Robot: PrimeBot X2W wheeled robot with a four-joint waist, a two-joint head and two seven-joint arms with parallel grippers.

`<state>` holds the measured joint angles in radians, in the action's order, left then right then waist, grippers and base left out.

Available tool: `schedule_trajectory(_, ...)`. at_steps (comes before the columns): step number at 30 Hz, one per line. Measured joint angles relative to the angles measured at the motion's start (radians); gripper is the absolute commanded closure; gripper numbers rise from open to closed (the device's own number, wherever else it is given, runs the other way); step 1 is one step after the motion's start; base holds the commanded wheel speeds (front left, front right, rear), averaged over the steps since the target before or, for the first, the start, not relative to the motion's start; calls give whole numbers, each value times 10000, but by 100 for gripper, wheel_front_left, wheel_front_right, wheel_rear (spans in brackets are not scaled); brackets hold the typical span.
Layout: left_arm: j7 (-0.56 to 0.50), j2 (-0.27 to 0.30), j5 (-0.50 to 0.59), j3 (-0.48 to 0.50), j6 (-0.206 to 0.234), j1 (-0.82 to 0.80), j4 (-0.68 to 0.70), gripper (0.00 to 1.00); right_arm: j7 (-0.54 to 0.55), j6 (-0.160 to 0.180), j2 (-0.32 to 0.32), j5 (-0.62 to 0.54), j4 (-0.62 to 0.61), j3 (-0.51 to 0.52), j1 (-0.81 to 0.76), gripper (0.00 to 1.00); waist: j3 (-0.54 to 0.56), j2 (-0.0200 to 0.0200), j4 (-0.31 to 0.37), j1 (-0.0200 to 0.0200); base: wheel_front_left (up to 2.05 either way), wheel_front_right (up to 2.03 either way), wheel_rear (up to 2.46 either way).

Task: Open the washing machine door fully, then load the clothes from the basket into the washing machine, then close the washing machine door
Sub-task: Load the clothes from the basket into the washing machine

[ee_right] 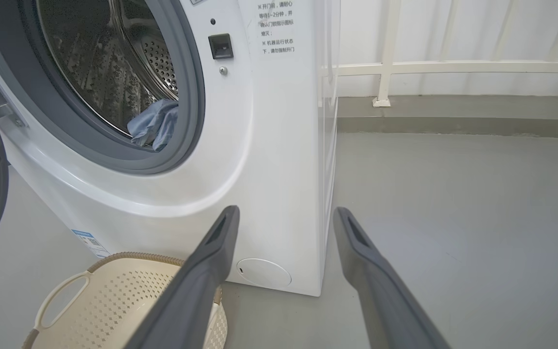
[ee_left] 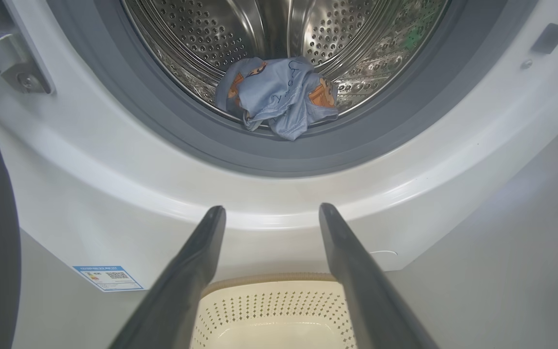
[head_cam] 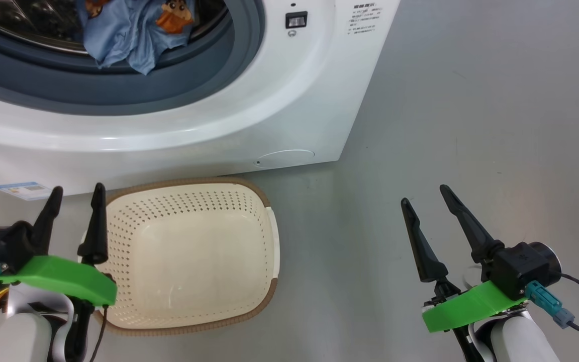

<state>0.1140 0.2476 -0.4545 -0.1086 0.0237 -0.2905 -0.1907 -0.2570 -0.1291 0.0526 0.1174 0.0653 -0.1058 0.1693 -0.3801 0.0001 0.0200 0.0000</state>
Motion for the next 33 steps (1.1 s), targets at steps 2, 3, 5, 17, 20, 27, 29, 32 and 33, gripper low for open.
schedule_trajectory(2,-15,40,0,-12,44,35,54,0,0,0,0,4,0,2,0,0,23,0,5,0,0,0,0)
schedule_trajectory(3,-56,61,0,-15,77,40,81,0,0,0,0,13,0,4,0,0,34,0,6,0,0,0,0)
schedule_trajectory(5,-88,82,-2,-27,77,42,140,0,0,0,0,13,0,6,0,0,55,0,6,0,0,0,0)
schedule_trajectory(17,-274,117,-105,-105,201,244,523,0,0,0,0,102,-13,6,-4,0,47,0,90,0,0,0,0)
schedule_trajectory(20,-313,123,-105,-111,205,239,571,0,0,0,0,130,-29,-8,-4,0,12,0,128,0,0,0,0)
schedule_trajectory(27,-702,146,-146,-372,201,-793,476,0,0,0,-2,236,-63,-119,0,0,-203,0,392,0,0,0,0)
schedule_trajectory(29,-830,163,-102,-437,201,-1304,270,0,0,0,-2,372,-67,-155,2,0,-267,0,503,0,0,0,0)
schedule_trajectory(32,-1072,222,-12,-487,201,-2139,-228,0,0,0,-2,451,-77,-226,5,0,-369,0,707,0,0,0,0)
schedule_trajectory(33,-1147,242,10,-495,199,-2431,-439,0,0,0,-2,485,-82,-276,7,0,-404,0,783,0,0,0,0)
